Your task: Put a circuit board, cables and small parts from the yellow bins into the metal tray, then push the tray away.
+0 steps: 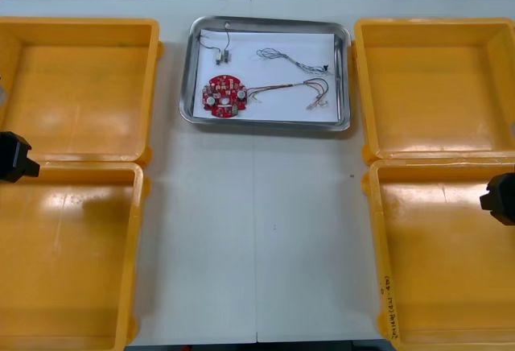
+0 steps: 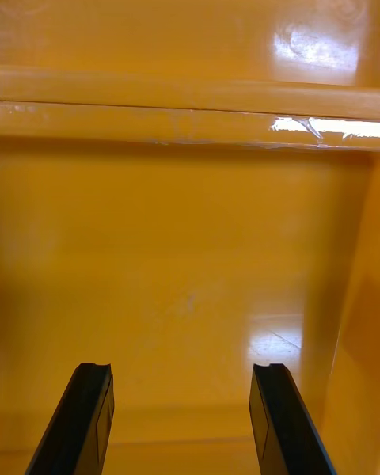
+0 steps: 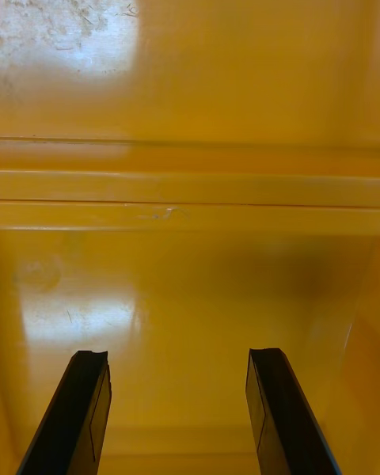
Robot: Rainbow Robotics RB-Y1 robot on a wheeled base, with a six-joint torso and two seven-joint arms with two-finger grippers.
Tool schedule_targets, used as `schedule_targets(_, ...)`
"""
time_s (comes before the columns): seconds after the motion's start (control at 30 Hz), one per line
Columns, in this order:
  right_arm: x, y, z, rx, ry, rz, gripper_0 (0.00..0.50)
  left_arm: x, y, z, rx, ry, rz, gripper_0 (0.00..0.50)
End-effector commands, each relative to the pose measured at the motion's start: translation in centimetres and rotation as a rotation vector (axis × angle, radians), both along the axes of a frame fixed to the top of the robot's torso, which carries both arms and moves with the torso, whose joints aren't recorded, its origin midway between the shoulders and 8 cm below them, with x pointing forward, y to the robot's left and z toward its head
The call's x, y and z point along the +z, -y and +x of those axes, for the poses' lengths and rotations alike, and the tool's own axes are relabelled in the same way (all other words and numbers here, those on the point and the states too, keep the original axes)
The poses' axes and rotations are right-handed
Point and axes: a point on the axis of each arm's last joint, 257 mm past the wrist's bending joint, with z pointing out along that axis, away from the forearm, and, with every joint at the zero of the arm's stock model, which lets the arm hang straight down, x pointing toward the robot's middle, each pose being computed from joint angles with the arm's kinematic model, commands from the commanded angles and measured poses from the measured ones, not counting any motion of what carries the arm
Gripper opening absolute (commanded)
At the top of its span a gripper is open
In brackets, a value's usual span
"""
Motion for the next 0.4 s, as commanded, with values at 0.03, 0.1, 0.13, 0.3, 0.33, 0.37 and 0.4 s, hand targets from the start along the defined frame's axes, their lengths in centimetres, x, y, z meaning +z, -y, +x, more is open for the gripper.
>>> schedule_targets(0.03, 1.22, 1.28, -0.14, -0.064, 0.032, 0.011, 0.5, 0.42, 0.06, -0.35, -0.072, 0.016, 0.028, 0.5)
schedule_targets(0.1, 1.16, 1.13, -0.17, -0.065, 0.03, 0.017, 0.5, 0.42, 0.06, -0.35, -0.072, 0.016, 0.028, 0.5)
schedule_targets(0.13, 1.19, 1.14, -0.17, -0.065, 0.03, 0.018, 0.5, 0.42, 0.06, -0.35, -0.072, 0.016, 0.028, 0.5)
schedule_targets(0.3, 1.18, 1.2, -0.16, -0.059, 0.03, 0.01, 0.5, 0.42, 0.06, -0.35, -0.072, 0.016, 0.028, 0.5)
schedule_targets(0.33, 1.21, 1.24, -0.15, -0.062, 0.031, 0.011, 0.5, 0.42, 0.06, -0.35, -0.072, 0.016, 0.028, 0.5)
schedule_targets(0.37, 1.18, 1.2, -0.16, -0.059, 0.03, 0.01, 0.5, 0.42, 0.06, -0.35, -0.072, 0.016, 0.028, 0.5)
schedule_targets(0.4, 1.18, 1.2, -0.16, -0.058, 0.03, 0.009, 0.5, 0.42, 0.06, -0.35, -0.072, 0.016, 0.028, 0.5)
